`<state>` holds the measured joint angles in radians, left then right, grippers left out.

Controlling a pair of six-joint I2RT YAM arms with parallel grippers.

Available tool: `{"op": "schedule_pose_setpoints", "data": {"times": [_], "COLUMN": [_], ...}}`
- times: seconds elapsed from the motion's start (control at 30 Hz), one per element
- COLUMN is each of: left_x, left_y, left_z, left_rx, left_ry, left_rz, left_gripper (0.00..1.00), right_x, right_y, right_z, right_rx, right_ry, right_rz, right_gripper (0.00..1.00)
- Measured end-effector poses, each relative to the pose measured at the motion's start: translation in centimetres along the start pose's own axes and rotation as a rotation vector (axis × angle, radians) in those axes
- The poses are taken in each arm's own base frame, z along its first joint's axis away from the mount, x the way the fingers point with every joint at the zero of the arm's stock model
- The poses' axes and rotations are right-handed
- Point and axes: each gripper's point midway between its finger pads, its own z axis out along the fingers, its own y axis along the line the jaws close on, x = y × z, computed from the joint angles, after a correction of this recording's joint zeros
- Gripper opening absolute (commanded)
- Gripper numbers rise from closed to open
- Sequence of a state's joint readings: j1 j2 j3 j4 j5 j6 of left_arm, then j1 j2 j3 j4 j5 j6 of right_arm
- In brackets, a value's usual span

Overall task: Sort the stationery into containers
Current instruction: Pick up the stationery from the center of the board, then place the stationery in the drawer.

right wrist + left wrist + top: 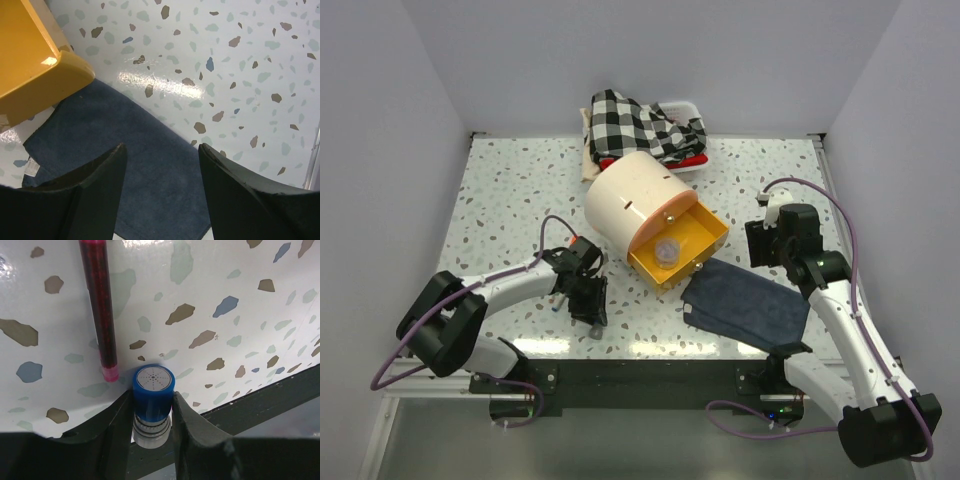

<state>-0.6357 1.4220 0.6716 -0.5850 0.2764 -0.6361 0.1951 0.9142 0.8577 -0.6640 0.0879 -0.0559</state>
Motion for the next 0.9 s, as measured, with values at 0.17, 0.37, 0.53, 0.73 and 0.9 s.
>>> {"op": "schedule_pose_setpoints", "data": {"times": [0.17, 0.37, 0.53, 0.73, 0.9], "left_x": [-0.1, -4.5, -11.4, -12.0, -12.8], "left_y": [0.5, -1.3, -7.1, -10.6, -14.0], "left_z": [-0.5, -5.3, -13.4, -20.2, -22.4], "left_rx": [-0.026, -0.033, 0.106, 0.217, 0.339], "left_ry": [-0.023, -0.141, -0.390, -0.553, -0.609], "left_rz": [0.013, 0.093, 0.270, 0.427, 0.535], "left_gripper": [0.00, 0.00, 0.00, 0.00, 0.00], "right_x": [0.0, -0.8, -3.0, -3.9, -4.1], "right_y": [0.0, -0.1, -0.2, -0.3, -0.3], "right_z": [0.0, 0.0, 0.2, 0.8, 0.7], "right_rx": [0.000, -0.001, 0.000, 0.000, 0.002], "right_ry": [0.002, 0.010, -0.011, -0.022, -0.030], "right_rz": [-0.002, -0.011, -0.023, -0.029, -0.039], "right_gripper": [0.63, 0.62, 0.62, 0.63, 0.63]}}
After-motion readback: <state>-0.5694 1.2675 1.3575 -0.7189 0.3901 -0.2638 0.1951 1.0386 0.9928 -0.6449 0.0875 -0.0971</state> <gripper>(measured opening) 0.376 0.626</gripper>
